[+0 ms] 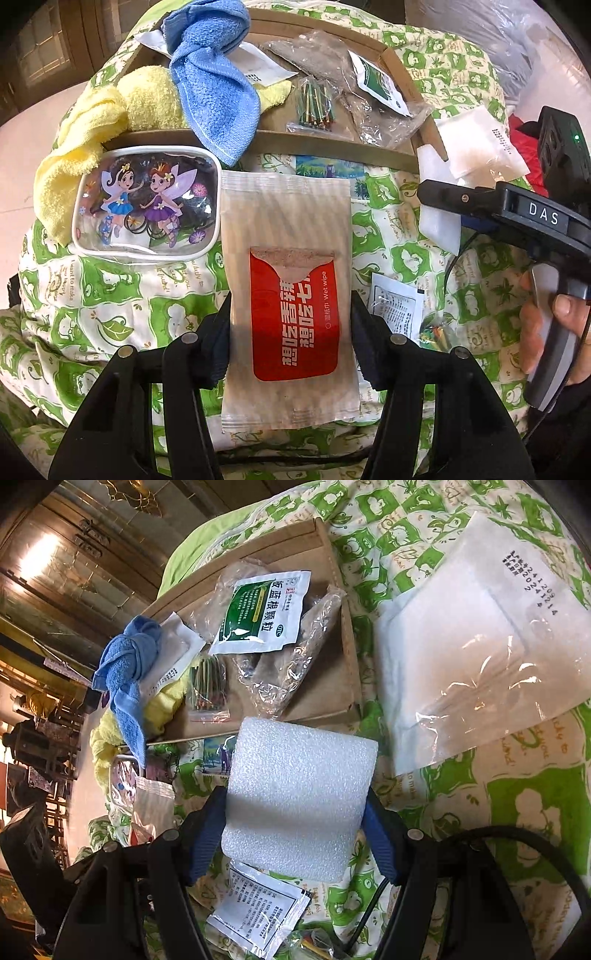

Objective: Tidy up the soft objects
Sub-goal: 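Carry wipe packet into the box with left tool while right tool drops foam block there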

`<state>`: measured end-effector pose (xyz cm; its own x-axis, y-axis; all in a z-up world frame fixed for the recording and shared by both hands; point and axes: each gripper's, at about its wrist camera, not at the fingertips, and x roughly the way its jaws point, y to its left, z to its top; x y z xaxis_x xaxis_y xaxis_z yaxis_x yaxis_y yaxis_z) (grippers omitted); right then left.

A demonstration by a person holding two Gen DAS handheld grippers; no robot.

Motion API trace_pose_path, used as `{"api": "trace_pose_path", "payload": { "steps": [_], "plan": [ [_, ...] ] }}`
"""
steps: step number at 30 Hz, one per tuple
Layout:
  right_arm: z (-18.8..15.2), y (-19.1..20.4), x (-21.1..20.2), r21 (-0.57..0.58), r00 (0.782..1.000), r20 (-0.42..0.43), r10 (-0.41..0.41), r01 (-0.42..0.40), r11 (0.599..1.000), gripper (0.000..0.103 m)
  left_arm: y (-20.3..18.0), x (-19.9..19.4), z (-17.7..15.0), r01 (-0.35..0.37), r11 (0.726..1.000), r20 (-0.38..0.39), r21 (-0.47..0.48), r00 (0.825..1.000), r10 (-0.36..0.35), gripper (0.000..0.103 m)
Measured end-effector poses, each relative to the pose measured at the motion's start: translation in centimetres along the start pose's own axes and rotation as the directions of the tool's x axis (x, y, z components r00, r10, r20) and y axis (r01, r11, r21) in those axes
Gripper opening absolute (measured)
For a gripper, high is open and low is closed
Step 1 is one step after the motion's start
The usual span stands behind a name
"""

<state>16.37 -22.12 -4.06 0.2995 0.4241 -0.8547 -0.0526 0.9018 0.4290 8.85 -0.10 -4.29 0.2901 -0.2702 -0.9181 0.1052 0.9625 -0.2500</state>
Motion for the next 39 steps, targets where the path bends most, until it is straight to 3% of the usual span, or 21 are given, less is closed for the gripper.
{"api": "trace_pose_path", "payload": {
  "steps": [7,20,32,35,39],
  "plan": [
    [-0.3,0.3,0.1,-0.013,1.0,-0.007,-0.008,0.008,1.0,0.07,-0.2,-0.4,0.4,-0.005,1.0,-0.003,-0.003,1.0,0.005,0.056],
    [-0.5,1.0,0.3,-0.028,1.0,-0.007,-0.019,0.019,0.999,0.07,-1.6,-1.4,1.7,-0.094,0.993,0.039,0.072,0.995,0.091,0.056],
    [-0.5,1.2,0.0,-0.029,1.0,0.005,-0.011,0.011,1.0,0.07,-1.7,-2.0,2.6,-0.114,0.99,0.059,0.087,0.992,0.109,0.056],
    [-0.6,1.2,-0.2,-0.026,1.0,0.008,-0.008,0.008,1.0,0.07,-1.5,-2.2,2.8,-0.111,0.99,0.064,0.085,0.992,0.105,0.056],
    [-0.3,1.5,-0.7,-0.031,1.0,0.021,0.003,-0.002,1.0,0.07,-0.8,-2.5,4.0,-0.054,0.997,0.046,0.047,0.998,0.052,0.056]
  ]
}}
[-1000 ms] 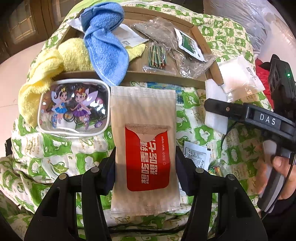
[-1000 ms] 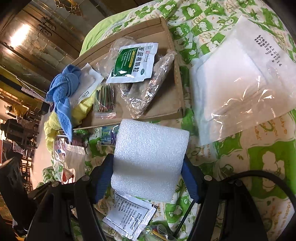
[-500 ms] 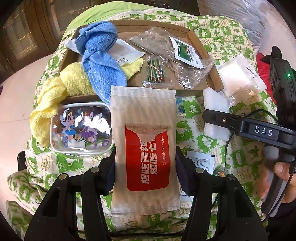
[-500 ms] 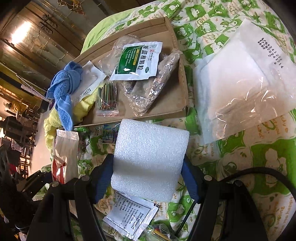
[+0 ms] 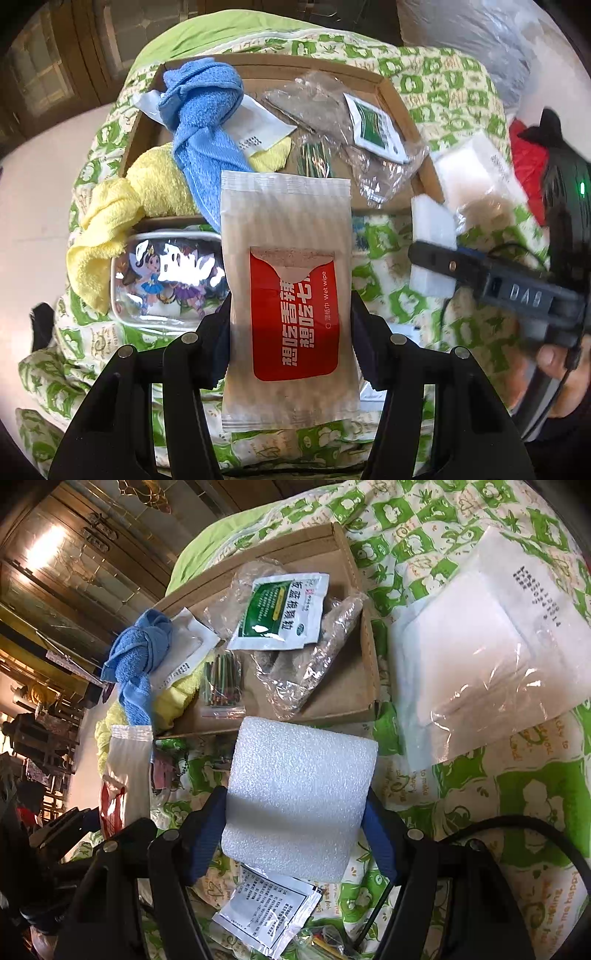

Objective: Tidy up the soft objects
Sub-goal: 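Carry wipe packet into the box with left tool while right tool drops foam block there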

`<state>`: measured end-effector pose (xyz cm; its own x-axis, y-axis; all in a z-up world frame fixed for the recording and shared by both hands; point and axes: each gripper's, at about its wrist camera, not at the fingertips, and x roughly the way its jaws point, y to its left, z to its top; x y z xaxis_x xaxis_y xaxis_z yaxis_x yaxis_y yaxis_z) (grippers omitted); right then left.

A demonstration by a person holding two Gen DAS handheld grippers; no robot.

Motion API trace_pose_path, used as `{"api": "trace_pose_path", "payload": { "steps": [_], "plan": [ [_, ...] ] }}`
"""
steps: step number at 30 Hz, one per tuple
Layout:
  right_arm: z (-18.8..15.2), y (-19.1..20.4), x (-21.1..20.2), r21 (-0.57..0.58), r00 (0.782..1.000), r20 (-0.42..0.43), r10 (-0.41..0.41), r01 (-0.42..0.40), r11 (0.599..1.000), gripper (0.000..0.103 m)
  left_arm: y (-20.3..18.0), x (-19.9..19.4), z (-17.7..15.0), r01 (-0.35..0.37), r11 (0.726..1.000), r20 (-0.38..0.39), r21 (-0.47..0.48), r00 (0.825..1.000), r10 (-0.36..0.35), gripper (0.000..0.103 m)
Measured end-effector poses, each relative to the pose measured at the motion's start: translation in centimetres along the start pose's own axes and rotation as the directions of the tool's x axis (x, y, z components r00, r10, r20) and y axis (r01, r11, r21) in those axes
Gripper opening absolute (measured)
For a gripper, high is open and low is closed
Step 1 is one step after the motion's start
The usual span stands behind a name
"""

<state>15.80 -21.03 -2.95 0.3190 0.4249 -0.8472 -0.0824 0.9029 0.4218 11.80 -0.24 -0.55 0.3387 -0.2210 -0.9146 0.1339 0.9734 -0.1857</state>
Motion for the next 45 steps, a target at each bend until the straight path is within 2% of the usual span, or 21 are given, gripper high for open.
{"api": "trace_pose_path", "payload": {
  "steps": [6,10,15,20,24,28,34,38,45],
  "plan": [
    [0.5,0.1,-0.1,-0.002,1.0,0.004,0.019,-0.019,1.0,0.07,0.7,-0.5,4.0,0.068,0.996,-0.009,-0.05,0.998,-0.068,0.056],
    [1.0,-0.1,0.2,0.007,0.999,-0.004,0.033,-0.033,0.999,0.07,0.9,1.0,7.3,0.118,0.988,-0.036,-0.099,0.992,-0.122,0.056],
    [1.5,-0.5,0.0,0.021,0.999,-0.006,0.045,-0.045,0.999,0.07,1.9,3.5,10.3,0.118,0.982,-0.069,-0.146,0.989,-0.129,0.056],
    [3.5,0.0,-1.2,0.001,0.999,0.018,0.049,-0.049,0.999,0.07,1.4,4.4,12.5,0.08,0.991,-0.062,-0.104,0.994,-0.087,0.056],
    [6.6,0.9,-2.2,-0.031,0.998,0.047,0.034,-0.033,0.999,0.07,1.2,5.3,13.7,0.077,0.993,-0.066,-0.094,0.994,-0.083,0.056],
    [10.3,1.4,-2.1,-0.049,0.999,0.053,0.007,-0.005,0.999,0.07,1.4,6.4,14.5,0.043,0.996,-0.07,-0.083,0.996,-0.049,0.056],
    [15.3,1.5,-0.3,-0.042,0.999,-0.002,0.037,-0.037,0.998,0.071,2.3,7.1,15.3,0.025,0.996,-0.077,-0.081,0.997,-0.031,0.056],
    [17.2,1.5,1.9,-0.043,0.998,-0.062,0.031,-0.034,0.999,0.071,2.6,7.1,15.9,0.006,0.997,-0.089,-0.078,0.996,-0.013,0.056],
    [18.9,0.7,5.1,-0.029,0.994,-0.106,-0.013,0.01,1.0,0.071,2.4,7.4,16.4,-0.029,0.999,-0.094,-0.044,0.995,0.025,0.056]
  ]
}}
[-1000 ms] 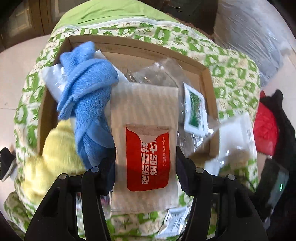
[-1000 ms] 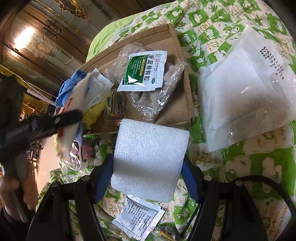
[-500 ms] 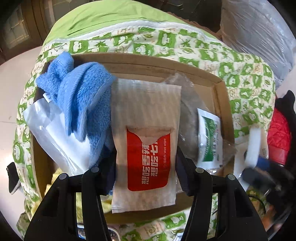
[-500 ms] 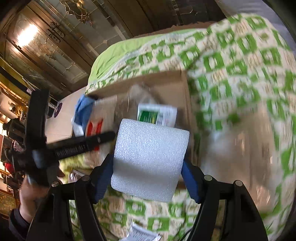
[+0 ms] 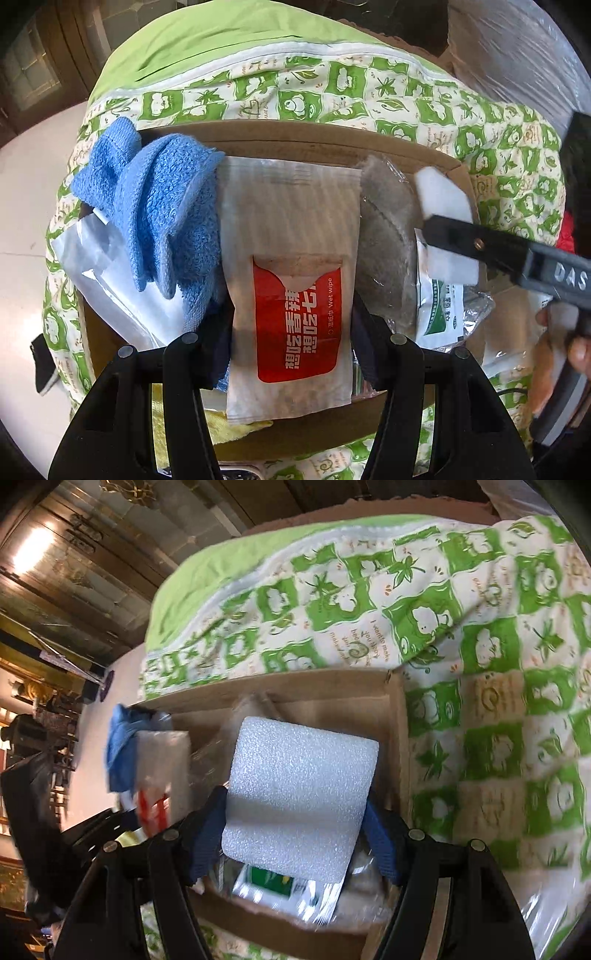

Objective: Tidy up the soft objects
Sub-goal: 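Carry wipe packet into the box with left tool while right tool drops foam block there, then grasp the Dole prune packet with right tool while left tool reaches toward white sheet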

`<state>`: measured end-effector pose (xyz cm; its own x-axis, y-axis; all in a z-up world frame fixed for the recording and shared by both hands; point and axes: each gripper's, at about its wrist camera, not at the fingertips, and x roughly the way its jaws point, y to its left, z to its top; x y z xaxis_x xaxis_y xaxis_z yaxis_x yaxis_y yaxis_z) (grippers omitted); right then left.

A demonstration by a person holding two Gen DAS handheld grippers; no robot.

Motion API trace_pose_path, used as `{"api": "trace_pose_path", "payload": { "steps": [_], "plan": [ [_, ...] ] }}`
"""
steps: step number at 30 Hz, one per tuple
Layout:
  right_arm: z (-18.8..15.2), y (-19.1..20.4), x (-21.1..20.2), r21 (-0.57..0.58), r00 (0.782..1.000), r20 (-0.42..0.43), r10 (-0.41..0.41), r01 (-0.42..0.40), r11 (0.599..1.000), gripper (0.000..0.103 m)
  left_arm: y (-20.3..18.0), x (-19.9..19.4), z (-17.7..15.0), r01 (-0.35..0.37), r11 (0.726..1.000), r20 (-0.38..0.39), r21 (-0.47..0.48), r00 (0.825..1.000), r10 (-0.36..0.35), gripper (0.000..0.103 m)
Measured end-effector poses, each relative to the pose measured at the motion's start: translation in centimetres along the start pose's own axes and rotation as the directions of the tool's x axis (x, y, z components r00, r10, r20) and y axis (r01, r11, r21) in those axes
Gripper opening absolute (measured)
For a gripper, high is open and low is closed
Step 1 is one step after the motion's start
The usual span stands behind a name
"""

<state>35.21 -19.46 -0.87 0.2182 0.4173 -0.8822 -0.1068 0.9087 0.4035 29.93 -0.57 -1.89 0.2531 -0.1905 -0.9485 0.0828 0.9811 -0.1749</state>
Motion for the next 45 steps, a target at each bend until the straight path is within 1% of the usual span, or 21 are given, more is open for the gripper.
{"api": "trace_pose_path", "payload": {
  "steps": [3,7,10,13,14,19,24,27,31,33,36,38,40,43,45],
  "plan": [
    [0.6,-0.3,0.7,0.009,1.0,-0.013,0.001,-0.001,1.0,0.071,-0.1,0.2,0.1,-0.008,1.0,0.004,0.006,1.0,0.008,0.056],
    [0.8,-0.2,1.2,-0.002,0.999,-0.022,-0.024,0.024,1.0,0.071,-0.3,0.4,0.1,-0.017,1.0,0.008,0.012,1.0,0.017,0.056],
    [0.7,0.1,1.4,-0.018,0.999,-0.021,-0.043,0.043,0.999,0.071,-0.4,0.4,0.0,-0.022,1.0,0.011,0.011,1.0,0.022,0.056],
    [0.8,0.4,1.7,-0.018,0.999,-0.013,-0.037,0.037,0.999,0.072,-0.4,0.3,-0.1,-0.025,1.0,0.017,0.017,1.0,0.025,0.057],
    [0.7,0.4,1.6,-0.018,0.999,-0.01,-0.034,0.034,0.999,0.073,-0.5,0.3,-0.1,-0.024,0.999,0.021,0.021,1.0,0.023,0.059],
    [0.1,0.9,0.3,-0.022,1.0,0.007,-0.029,0.029,0.999,0.079,-0.6,0.1,-0.4,-0.018,1.0,0.02,0.015,1.0,0.017,0.059],
    [-0.6,1.2,-1.0,-0.026,0.999,0.032,-0.028,0.028,0.999,0.079,-1.0,-0.6,-0.9,-0.013,1.0,0.018,0.022,1.0,0.012,0.059],
    [-1.1,1.0,-2.3,-0.024,0.998,0.057,-0.016,0.017,1.0,0.079,-1.4,-1.7,-1.3,-0.006,1.0,0.033,0.029,0.999,0.005,0.059],
    [-3.0,0.6,-4.4,-0.027,0.996,0.088,-0.002,0.004,1.0,0.08,-1.8,-3.4,-1.9,0.01,1.0,0.058,0.029,0.998,-0.012,0.059],
    [-4.4,0.2,-5.2,-0.02,0.996,0.091,0.011,-0.009,1.0,0.08,-1.8,-4.2,-2.5,0.019,0.999,0.071,0.031,0.997,-0.022,0.059],
    [-7.4,-0.4,-6.0,0.005,0.996,0.084,0.034,-0.034,0.999,0.08,-2.0,-5.5,-4.1,0.027,0.999,0.086,0.044,0.996,-0.031,0.059],
    [-9.4,-0.7,-6.0,0.018,0.996,0.068,0.06,-0.061,0.998,0.08,-2.3,-6.2,-5.7,0.029,0.998,0.09,0.057,0.995,-0.034,0.059],
    [-11.8,-0.8,-5.4,0.024,0.995,0.032,0.09,-0.091,0.996,0.08,-2.5,-6.7,-7.6,0.03,0.997,0.094,0.067,0.995,-0.037,0.059],
    [-14.1,-0.2,-3.8,0.021,0.994,-0.029,0.101,-0.101,0.995,0.08,-2.6,-7.1,-11.1,0.024,0.996,0.09,0.084,0.995,-0.032,0.059],
    [-15.3,0.7,-2.5,0.005,0.992,-0.07,0.107,-0.107,0.994,0.08,-2.3,-7.0,-13.6,0.001,0.996,0.089,0.088,0.996,-0.009,0.059]
  ]
}}
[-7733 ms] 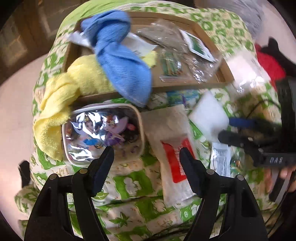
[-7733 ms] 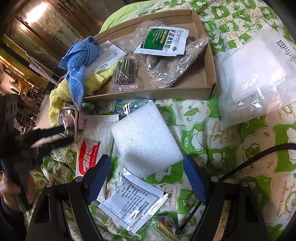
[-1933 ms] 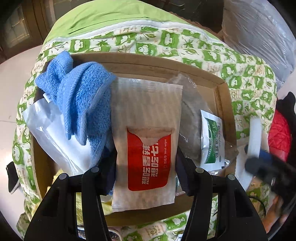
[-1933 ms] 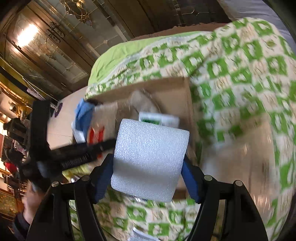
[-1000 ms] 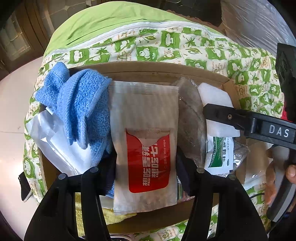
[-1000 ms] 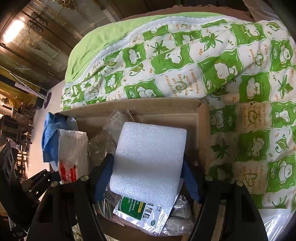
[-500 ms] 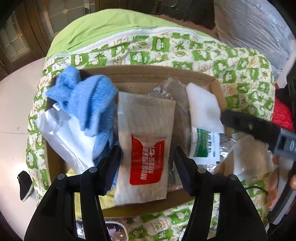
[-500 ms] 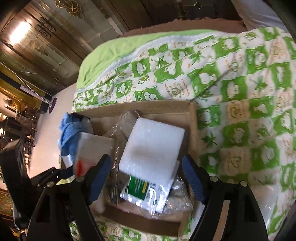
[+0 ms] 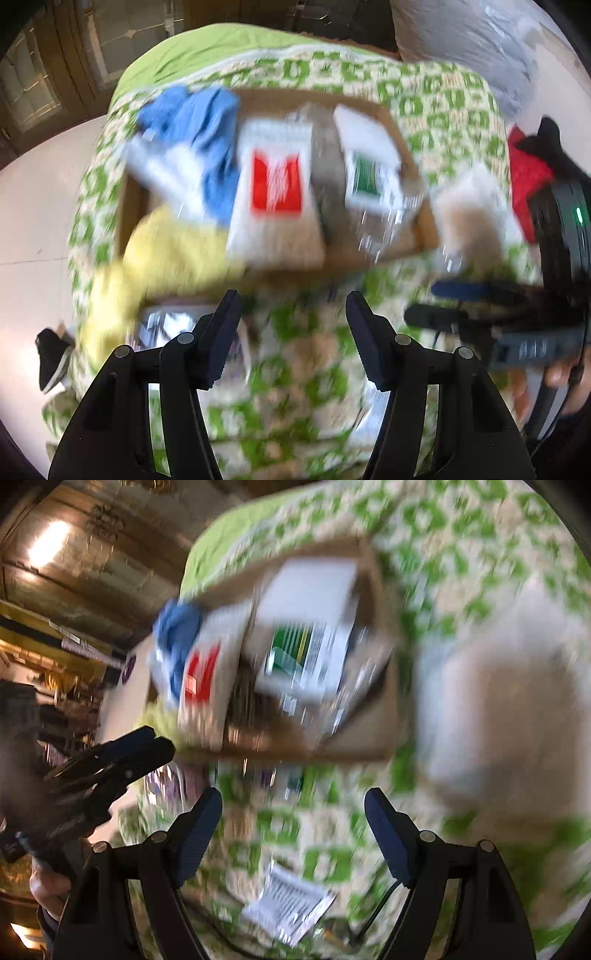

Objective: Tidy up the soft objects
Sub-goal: 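Grasp the Dole prune packet with right tool while left tool reaches toward white sheet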

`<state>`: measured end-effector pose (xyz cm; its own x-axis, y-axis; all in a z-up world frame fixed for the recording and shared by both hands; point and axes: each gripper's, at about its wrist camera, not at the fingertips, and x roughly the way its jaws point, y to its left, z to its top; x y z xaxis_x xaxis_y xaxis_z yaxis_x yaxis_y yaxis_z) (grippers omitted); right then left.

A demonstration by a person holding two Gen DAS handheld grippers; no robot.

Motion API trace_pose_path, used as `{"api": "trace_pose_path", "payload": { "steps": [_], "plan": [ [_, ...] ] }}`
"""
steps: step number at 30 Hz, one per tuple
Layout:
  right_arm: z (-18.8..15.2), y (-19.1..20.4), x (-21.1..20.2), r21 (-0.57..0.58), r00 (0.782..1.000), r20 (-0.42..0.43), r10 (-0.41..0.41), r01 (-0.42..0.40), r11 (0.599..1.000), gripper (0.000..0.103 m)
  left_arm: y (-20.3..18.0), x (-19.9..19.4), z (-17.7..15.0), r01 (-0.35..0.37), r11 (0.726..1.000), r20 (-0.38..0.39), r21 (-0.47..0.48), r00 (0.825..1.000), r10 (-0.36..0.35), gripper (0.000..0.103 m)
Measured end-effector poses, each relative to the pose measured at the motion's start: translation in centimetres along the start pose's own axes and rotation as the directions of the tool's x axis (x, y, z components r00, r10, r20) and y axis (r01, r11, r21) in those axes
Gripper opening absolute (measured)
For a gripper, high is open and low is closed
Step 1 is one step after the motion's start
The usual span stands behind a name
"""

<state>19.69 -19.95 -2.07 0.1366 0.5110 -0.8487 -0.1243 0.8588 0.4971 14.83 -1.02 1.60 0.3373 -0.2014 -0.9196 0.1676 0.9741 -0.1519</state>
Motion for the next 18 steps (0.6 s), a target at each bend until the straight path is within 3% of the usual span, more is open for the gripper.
{"api": "trace_pose_path", "payload": {
  "steps": [4,10,13,14,18],
  "plan": [
    [-0.8,1.3,2.3,-0.021,0.999,-0.039,-0.017,0.017,1.0,0.08,2.5,0.2,-4.5,-0.033,0.998,-0.008,-0.058,0.999,0.033,0.059],
    [-1.6,0.6,4.3,0.041,0.999,-0.035,-0.019,0.02,0.999,0.08,6.7,0.9,-7.5,0.063,0.965,0.008,-0.255,0.998,-0.063,0.059],
    [-2.0,-0.3,4.8,0.063,0.998,-0.052,-0.04,0.043,0.997,0.08,7.0,0.0,-7.3,0.101,0.958,0.065,-0.268,0.994,-0.087,0.063],
    [-2.1,-0.6,4.7,0.068,0.997,-0.057,-0.047,0.05,0.996,0.08,6.9,0.0,-7.4,0.096,0.96,0.064,-0.264,0.995,-0.082,0.067],
    [-1.6,-0.1,4.5,0.051,0.995,-0.06,-0.078,0.081,0.995,0.08,6.5,0.7,-7.4,0.08,0.966,0.033,-0.245,0.997,-0.074,0.067]
  ]
}}
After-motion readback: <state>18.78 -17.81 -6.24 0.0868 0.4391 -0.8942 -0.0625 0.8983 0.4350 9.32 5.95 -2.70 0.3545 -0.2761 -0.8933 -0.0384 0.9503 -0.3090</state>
